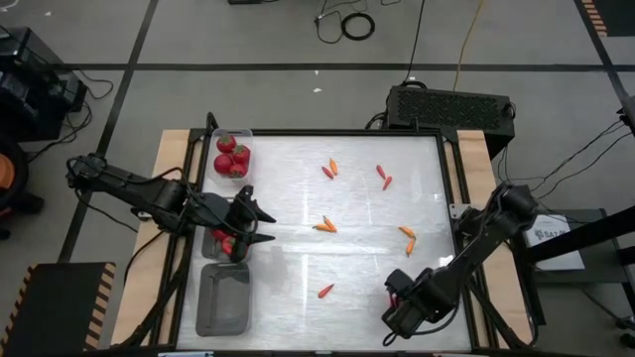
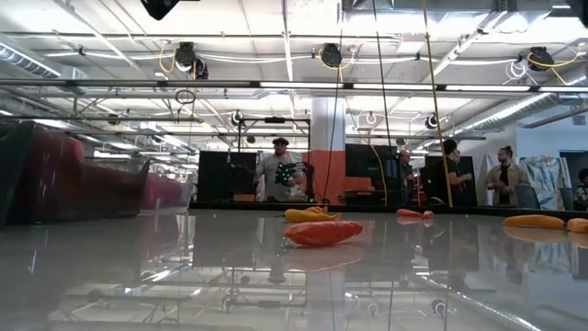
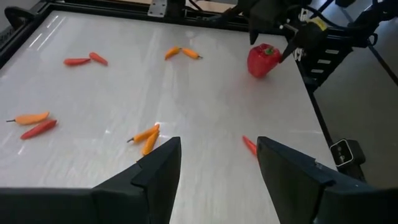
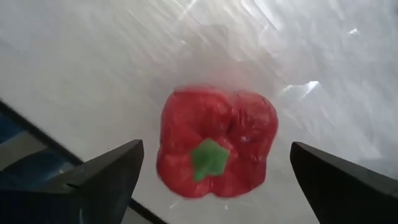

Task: Sort produce into baskets
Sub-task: Put the red bell pepper into the top black bin, then put the yellow chili pepper into the bottom black bin

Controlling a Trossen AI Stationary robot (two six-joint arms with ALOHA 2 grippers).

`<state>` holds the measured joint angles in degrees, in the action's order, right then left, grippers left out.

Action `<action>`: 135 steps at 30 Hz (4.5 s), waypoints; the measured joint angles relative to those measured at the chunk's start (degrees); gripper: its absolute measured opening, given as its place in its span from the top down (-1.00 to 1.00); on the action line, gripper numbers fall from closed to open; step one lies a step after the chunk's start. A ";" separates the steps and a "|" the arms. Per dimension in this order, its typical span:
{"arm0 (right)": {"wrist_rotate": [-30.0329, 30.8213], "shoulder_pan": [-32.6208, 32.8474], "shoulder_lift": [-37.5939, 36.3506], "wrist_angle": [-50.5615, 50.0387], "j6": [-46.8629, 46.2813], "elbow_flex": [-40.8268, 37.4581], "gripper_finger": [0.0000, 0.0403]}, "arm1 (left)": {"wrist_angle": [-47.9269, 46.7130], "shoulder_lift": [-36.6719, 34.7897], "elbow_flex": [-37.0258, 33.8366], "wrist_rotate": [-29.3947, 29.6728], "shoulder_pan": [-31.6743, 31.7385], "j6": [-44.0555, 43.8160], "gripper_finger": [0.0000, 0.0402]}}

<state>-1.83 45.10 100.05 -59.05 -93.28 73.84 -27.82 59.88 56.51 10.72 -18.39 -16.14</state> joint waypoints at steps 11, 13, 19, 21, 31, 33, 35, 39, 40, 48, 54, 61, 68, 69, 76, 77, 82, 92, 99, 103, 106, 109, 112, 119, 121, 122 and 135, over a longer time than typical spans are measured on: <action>-1.58 -0.58 4.87 0.74 2.76 -0.02 -0.95 | -0.16 0.00 0.00 0.00 0.07 0.26 -0.08; -1.68 -0.87 5.09 0.74 3.56 -0.02 -0.95 | -0.16 0.00 0.00 0.00 0.07 0.39 -0.08; -1.56 -2.02 5.09 0.68 5.87 -0.02 -0.71 | -0.53 -0.02 0.00 0.00 0.07 0.37 -0.08; -1.74 -2.19 5.09 0.65 6.53 -0.02 -0.57 | -1.51 -0.02 0.00 0.00 0.07 0.13 -0.08; -6.04 -5.15 3.63 -2.10 12.69 3.28 -0.36 | -4.41 -1.93 -0.02 -0.78 0.06 -0.02 -0.08; -5.89 -7.13 3.18 -3.40 15.31 5.46 -0.42 | -7.14 -3.51 -0.03 -0.62 0.09 -0.60 -0.08; -5.51 -9.77 2.84 -4.89 18.86 7.59 -0.45 | -10.21 -5.17 -0.02 0.84 0.09 -1.59 -0.08; -5.19 -16.64 2.73 -4.87 27.18 11.93 -0.44 | -19.25 -8.77 -0.03 4.23 0.11 -4.74 -0.08; -4.95 -18.41 2.73 -4.44 29.45 12.70 -0.43 | -22.07 -9.52 -0.03 4.99 0.11 -6.02 -0.08; -0.63 -32.99 2.91 10.16 44.91 15.48 -0.42 | -37.92 -16.40 -3.01 6.51 0.04 -17.73 -0.08; -0.75 -41.27 6.76 31.90 52.99 15.50 -0.42 | -40.48 -24.32 -5.28 14.01 0.04 -20.45 -0.08; -1.16 -46.25 15.98 52.28 55.96 17.78 -0.42 | -38.50 -34.23 -6.71 15.82 0.04 -18.13 -0.08; -1.33 -47.78 30.08 54.15 62.18 35.28 -0.42 | -36.50 -40.59 -6.71 16.13 0.04 -16.38 -0.08; -1.35 -47.93 31.94 54.20 63.14 38.14 -0.42 | -36.49 -41.10 -6.71 16.15 0.04 -16.40 -0.08; -2.51 -49.51 42.84 54.32 67.58 54.84 -0.43 | -36.50 -41.86 -6.71 18.43 0.07 -16.99 -0.08; -2.60 -49.72 44.18 54.39 68.08 56.60 -0.43 | -36.50 -41.88 -6.71 18.96 0.06 -17.61 -0.08; -2.75 -49.64 49.56 55.33 70.99 61.16 -0.43 | -36.52 -41.86 -6.71 19.80 0.04 -18.39 -0.08; -2.57 -49.53 53.35 61.01 71.32 60.87 -0.43 | -36.67 -41.83 -6.71 21.07 0.07 -21.01 -0.08; -2.80 -49.48 53.46 60.13 71.90 60.85 -0.55 | -36.67 -41.83 -6.71 21.11 0.04 -21.10 -0.08; -2.82 -49.48 53.46 60.11 72.55 60.87 -0.68 | -36.67 -41.83 -6.71 21.27 0.05 -21.07 -0.08; -2.82 -49.70 53.44 59.85 72.51 60.87 -0.75 | -36.76 -41.83 -6.71 21.27 0.06 -21.05 -0.08; -2.82 -50.03 53.30 59.29 71.63 60.87 -0.77 | -37.31 -41.83 -6.71 21.29 0.04 -21.05 -0.08; -2.87 -50.30 52.50 57.09 70.84 60.85 -0.77 | -37.69 -41.83 -6.71 21.29 0.06 -21.03 -0.08; -3.01 -51.02 49.33 51.49 72.94 60.87 -0.77 | -39.16 -41.79 -6.69 21.29 0.06 -20.78 -0.08; -3.01 -51.32 47.66 49.53 73.15 60.85 -0.77 | -39.19 -41.81 -6.69 21.29 0.06 -20.51 -0.08; -3.07 -51.51 46.81 48.82 73.20 60.85 -0.77 | -39.17 -41.81 -6.69 21.29 0.07 -20.35 -0.08; -9.07 -52.55 31.49 3.90 77.93 60.89 -0.77 | -21.89 -37.71 -17.34 14.63 0.07 -14.33 -0.08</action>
<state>-10.90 -7.44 131.54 -55.14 -15.35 134.74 -49.71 22.17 39.17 25.35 -18.33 -30.47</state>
